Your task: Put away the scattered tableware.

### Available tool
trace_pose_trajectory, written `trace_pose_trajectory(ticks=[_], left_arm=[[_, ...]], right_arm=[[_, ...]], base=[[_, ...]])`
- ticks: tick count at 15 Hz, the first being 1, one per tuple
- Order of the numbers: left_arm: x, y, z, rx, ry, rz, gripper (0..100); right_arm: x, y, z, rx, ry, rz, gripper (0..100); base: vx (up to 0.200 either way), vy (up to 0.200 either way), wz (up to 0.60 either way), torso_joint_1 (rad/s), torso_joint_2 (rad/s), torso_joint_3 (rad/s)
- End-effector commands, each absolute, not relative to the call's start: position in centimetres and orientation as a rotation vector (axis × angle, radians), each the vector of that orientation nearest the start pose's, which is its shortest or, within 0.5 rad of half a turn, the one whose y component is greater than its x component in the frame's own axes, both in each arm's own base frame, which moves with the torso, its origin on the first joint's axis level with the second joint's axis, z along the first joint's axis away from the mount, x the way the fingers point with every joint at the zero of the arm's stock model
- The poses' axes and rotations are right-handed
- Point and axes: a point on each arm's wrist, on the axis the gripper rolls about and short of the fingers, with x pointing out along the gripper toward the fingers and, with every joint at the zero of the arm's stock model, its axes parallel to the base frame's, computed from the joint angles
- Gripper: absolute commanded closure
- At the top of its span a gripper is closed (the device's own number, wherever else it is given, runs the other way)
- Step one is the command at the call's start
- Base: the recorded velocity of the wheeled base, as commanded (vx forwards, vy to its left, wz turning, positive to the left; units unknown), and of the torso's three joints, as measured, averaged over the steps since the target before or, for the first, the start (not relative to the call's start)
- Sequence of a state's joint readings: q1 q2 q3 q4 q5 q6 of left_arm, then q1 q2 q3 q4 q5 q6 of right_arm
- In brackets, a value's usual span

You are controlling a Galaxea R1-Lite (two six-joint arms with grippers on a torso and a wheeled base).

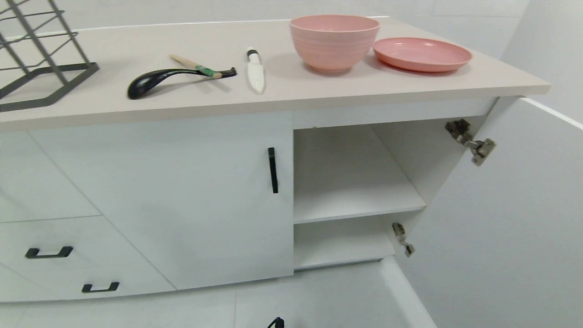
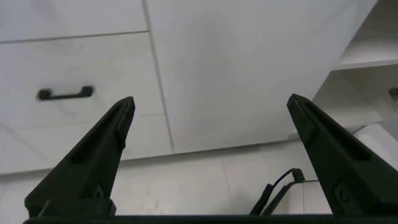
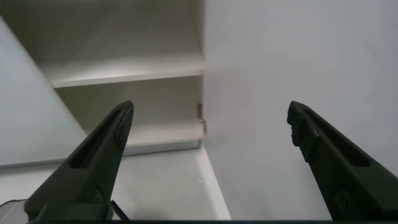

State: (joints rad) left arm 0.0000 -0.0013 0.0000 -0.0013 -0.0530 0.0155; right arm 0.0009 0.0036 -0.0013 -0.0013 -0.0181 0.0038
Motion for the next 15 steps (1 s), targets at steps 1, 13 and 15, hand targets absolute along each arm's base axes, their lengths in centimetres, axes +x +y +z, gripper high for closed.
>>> trace_pose_trajectory(ticks=[1,13,15], left_arm=[[-2.28,-0.12,7.56,0.015,-0.002,-0.052,0],[-2.28,-0.12,7.56,0.015,-0.002,-0.052,0],[-2.28,-0.12,7.56,0.015,-0.002,-0.052,0]], right_arm=[[-2.27,-0.04,7.61,0.005,0.0,-0.017,0],[-2.26,-0.04,7.62,0.002,0.002,-0.017,0],[-2.27,-0.04,7.61,0.002,0.0,-0.017,0]], base=[[0.0,0.0,0.0,0.0,0.0,0.0],[0.083,0.0,0.0,-0.001,0.0,0.003],[0.0,0.0,0.0,0.0,0.0,0.0]])
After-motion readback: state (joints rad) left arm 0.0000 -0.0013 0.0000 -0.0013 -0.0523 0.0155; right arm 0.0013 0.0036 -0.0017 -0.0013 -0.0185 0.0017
